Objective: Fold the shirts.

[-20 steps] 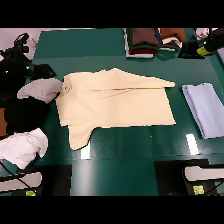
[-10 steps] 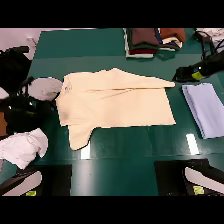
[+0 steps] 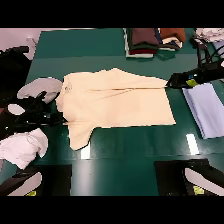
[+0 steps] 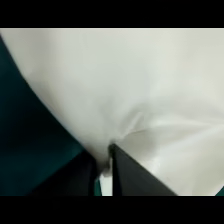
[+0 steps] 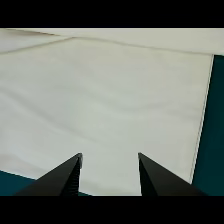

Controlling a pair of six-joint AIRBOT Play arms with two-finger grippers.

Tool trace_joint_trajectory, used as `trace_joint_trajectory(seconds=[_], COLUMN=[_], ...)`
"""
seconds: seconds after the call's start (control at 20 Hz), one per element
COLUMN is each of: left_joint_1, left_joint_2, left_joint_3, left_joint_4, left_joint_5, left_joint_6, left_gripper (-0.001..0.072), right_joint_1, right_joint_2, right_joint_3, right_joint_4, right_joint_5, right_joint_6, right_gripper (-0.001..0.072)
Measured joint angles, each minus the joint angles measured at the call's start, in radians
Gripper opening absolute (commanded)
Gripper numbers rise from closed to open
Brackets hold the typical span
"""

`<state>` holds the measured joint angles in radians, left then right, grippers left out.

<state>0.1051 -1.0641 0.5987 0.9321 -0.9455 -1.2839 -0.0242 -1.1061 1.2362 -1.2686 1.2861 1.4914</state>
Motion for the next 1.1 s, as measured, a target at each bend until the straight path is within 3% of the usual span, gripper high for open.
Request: trace_joint_trajectory(seconds=[0.2, 0.25, 0.3, 0.45, 0.55, 0.75, 0.9, 0.95, 1.1], left_joint_1=[-0.013, -0.015, -0.016, -0.018, -0.018, -0.018, -0.018, -0.018, -0.018], left_joint_2=[0.024, 0.029, 0.034, 0.045, 0.047, 0.05, 0.05, 0.05, 0.05], left_joint_3=[0.068, 0.085, 0.1, 0.13, 0.138, 0.145, 0.147, 0.147, 0.15], left_joint_4=[0.029, 0.037, 0.043, 0.051, 0.054, 0.054, 0.055, 0.055, 0.056], left_joint_5=[-0.002, -0.01, -0.018, -0.031, -0.035, -0.039, -0.041, -0.041, -0.042], left_joint_6=[0.001, 0.001, 0.001, 0.001, 0.001, 0.002, 0.002, 0.002, 0.002], left_gripper=[0.0024, 0.0024, 0.0025, 0.0025, 0.0024, 0.0024, 0.0025, 0.0024, 0.0024], right_joint_1=[-0.082, -0.12, -0.163, -0.329, -0.431, -0.521, -0.468, -0.436, -0.319], right_joint_2=[0.033, 0.048, 0.063, 0.087, 0.087, 0.04, -0.023, -0.043, -0.092], right_joint_3=[-0.085, -0.134, -0.186, -0.361, -0.46, -0.583, -0.605, -0.601, -0.561], right_joint_4=[0.002, -0.005, -0.014, -0.022, 0.014, 0.127, 0.204, 0.222, 0.252], right_joint_5=[0.043, 0.055, 0.063, 0.084, 0.083, 0.034, -0.025, -0.042, -0.115], right_joint_6=[-0.002, -0.004, -0.008, -0.037, -0.064, -0.117, -0.136, -0.14, -0.145], right_gripper=[0.0413, 0.0467, 0.0598, 0.059, 0.0518, 0.0491, 0.0393, 0.027, 0.0016])
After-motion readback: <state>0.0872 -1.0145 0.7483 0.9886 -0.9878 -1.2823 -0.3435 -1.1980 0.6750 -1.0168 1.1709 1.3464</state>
